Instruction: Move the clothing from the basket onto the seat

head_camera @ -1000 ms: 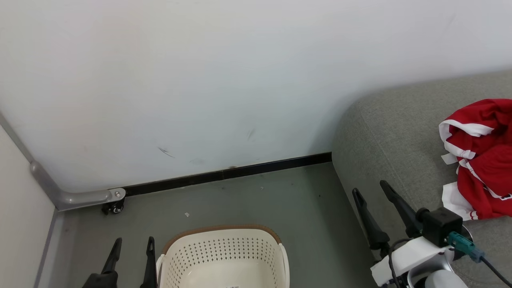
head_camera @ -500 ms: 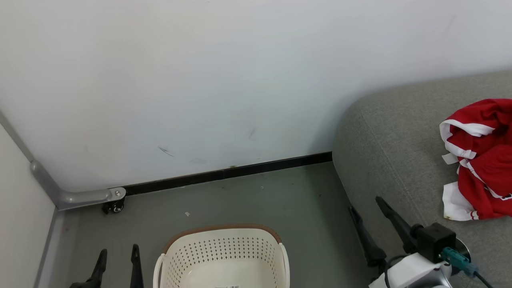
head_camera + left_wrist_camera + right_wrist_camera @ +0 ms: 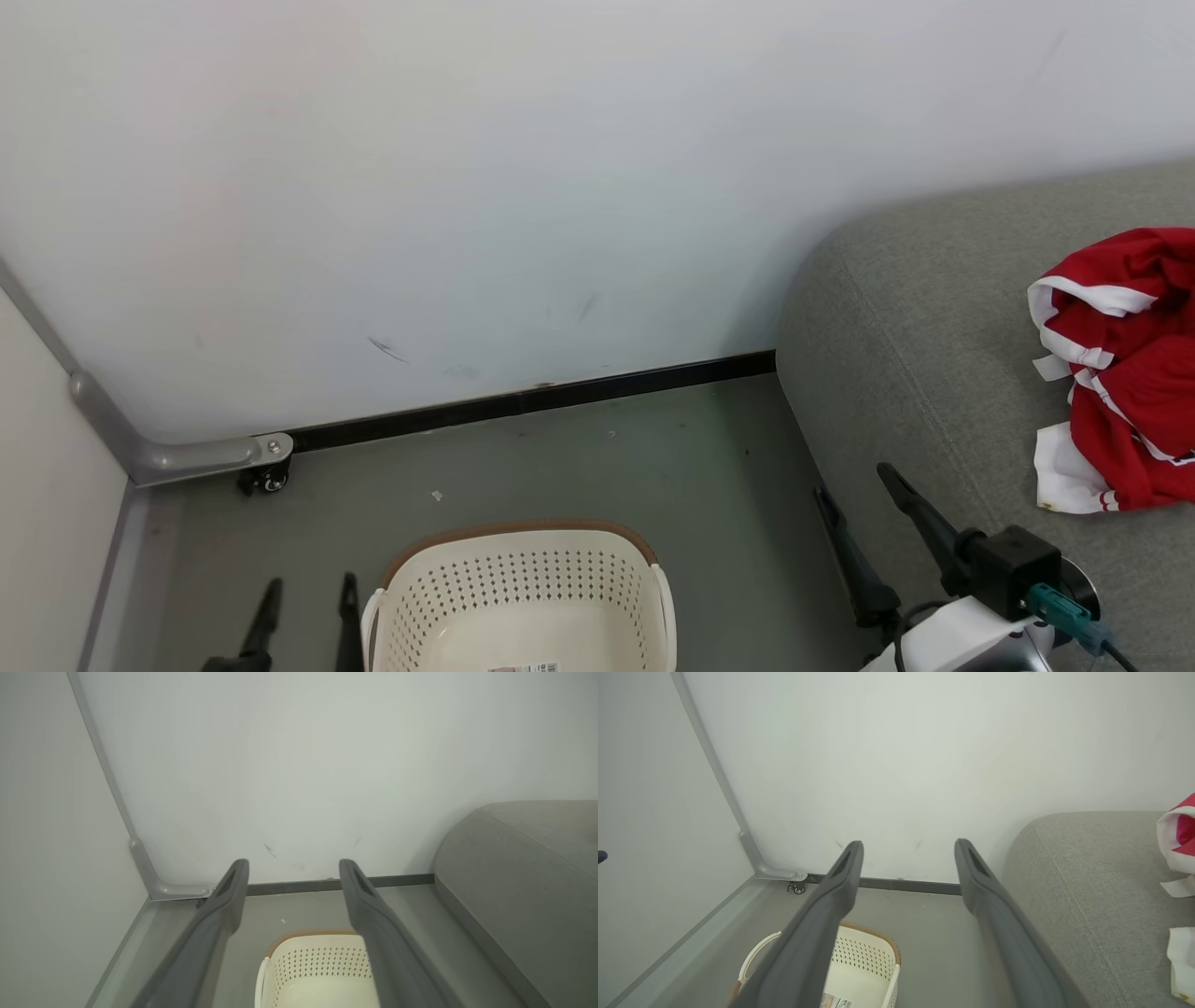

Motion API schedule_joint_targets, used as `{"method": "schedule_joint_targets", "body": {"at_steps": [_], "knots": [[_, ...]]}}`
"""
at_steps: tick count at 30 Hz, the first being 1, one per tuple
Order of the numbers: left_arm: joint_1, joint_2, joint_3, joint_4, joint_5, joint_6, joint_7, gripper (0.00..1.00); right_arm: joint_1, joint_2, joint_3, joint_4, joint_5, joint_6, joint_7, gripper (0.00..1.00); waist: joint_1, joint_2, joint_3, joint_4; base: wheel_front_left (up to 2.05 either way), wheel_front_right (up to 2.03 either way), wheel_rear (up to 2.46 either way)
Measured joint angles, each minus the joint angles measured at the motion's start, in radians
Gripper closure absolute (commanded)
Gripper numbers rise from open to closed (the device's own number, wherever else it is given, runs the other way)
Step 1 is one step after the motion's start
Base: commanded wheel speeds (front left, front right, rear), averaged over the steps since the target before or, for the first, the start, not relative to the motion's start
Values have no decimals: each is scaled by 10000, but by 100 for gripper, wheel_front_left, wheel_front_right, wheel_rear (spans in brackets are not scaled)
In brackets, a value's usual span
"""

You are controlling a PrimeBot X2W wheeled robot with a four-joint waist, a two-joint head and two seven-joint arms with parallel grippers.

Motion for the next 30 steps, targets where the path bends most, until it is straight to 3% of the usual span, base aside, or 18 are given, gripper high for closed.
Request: {"method": "schedule_joint_targets", "body": {"at_steps": [30], "knots": [[26, -8, 10, 140, -696, -711, 0, 0, 1, 73, -65, -84, -230, 0, 0, 0, 0, 0, 13, -16, 0, 0, 0]]}}
